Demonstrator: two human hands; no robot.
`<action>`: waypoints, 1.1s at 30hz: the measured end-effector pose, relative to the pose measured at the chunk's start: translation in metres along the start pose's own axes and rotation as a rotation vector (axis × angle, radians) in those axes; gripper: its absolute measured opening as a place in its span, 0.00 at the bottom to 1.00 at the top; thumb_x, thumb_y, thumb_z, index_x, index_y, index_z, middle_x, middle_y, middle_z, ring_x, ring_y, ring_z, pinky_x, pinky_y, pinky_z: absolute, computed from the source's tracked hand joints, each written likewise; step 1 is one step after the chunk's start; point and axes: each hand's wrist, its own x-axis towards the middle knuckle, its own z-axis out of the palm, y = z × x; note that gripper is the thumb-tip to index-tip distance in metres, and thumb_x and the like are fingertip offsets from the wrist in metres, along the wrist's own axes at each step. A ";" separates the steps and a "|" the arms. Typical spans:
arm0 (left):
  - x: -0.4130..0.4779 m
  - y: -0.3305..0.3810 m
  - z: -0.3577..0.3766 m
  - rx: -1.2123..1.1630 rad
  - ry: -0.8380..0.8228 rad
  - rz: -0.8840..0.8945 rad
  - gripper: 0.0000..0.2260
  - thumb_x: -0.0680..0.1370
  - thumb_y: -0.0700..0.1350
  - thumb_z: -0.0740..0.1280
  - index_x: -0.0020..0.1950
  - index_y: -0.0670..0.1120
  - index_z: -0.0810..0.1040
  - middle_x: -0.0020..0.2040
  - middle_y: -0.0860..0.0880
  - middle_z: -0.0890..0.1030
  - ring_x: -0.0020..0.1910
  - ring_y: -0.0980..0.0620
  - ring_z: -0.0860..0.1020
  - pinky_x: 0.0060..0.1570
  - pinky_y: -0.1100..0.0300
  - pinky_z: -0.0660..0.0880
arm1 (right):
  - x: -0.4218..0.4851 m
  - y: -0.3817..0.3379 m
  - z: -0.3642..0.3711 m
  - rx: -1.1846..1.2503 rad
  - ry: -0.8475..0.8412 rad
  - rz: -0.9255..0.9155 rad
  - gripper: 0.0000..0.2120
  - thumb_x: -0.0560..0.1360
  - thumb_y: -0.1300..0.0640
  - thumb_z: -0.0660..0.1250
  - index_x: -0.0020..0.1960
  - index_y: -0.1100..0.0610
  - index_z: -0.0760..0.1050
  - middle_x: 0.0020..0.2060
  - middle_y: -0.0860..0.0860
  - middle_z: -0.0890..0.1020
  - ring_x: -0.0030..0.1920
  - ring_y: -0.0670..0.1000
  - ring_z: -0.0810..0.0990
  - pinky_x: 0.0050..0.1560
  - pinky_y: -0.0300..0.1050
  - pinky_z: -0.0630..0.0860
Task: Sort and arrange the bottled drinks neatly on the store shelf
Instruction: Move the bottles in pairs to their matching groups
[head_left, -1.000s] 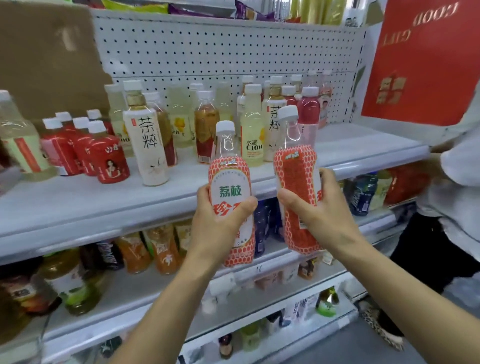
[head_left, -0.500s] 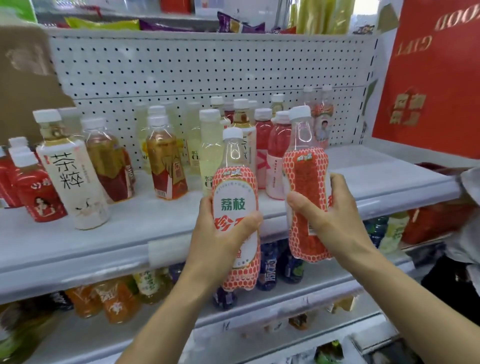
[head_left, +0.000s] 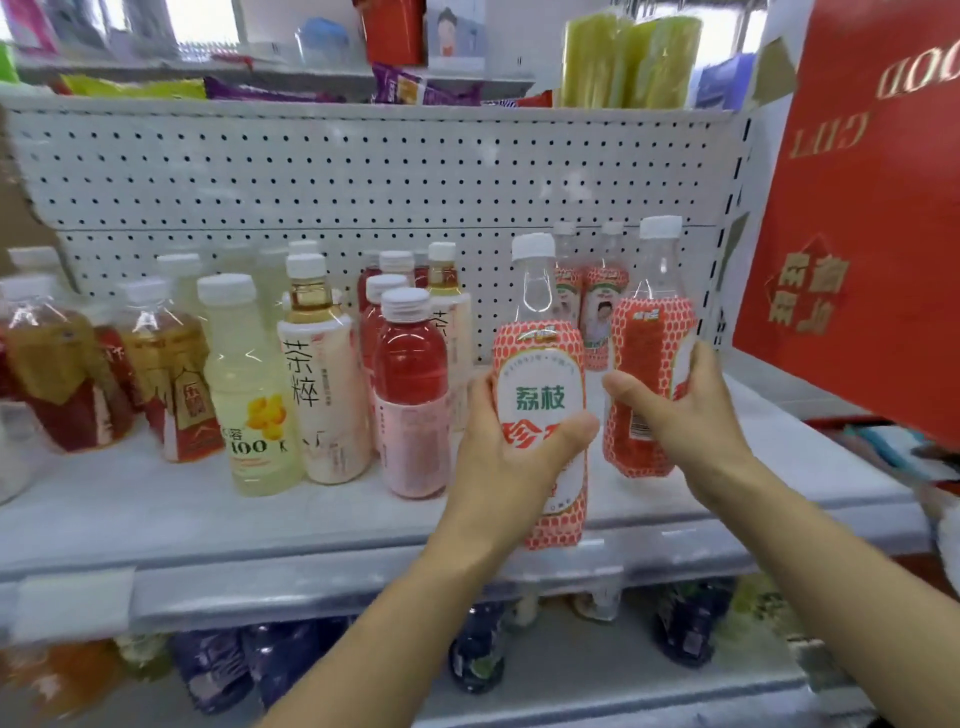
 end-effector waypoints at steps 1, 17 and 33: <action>0.013 -0.005 0.011 0.010 0.025 0.003 0.25 0.72 0.49 0.76 0.61 0.60 0.65 0.46 0.62 0.79 0.45 0.71 0.79 0.36 0.74 0.74 | 0.012 0.006 -0.003 0.008 -0.004 0.002 0.27 0.71 0.53 0.76 0.63 0.53 0.65 0.51 0.45 0.79 0.51 0.43 0.79 0.44 0.39 0.72; 0.205 -0.079 0.081 0.105 0.161 -0.015 0.33 0.70 0.40 0.78 0.61 0.55 0.58 0.60 0.47 0.76 0.57 0.49 0.78 0.56 0.54 0.77 | 0.159 0.082 0.019 -0.041 -0.039 0.085 0.33 0.69 0.55 0.79 0.61 0.49 0.58 0.49 0.42 0.73 0.49 0.45 0.75 0.51 0.48 0.70; 0.105 -0.020 0.034 0.594 0.161 0.381 0.35 0.77 0.46 0.71 0.78 0.52 0.54 0.72 0.57 0.62 0.72 0.64 0.60 0.70 0.72 0.56 | 0.117 0.026 0.042 -0.026 0.159 -0.372 0.26 0.76 0.60 0.68 0.70 0.50 0.63 0.62 0.45 0.67 0.67 0.47 0.68 0.66 0.42 0.69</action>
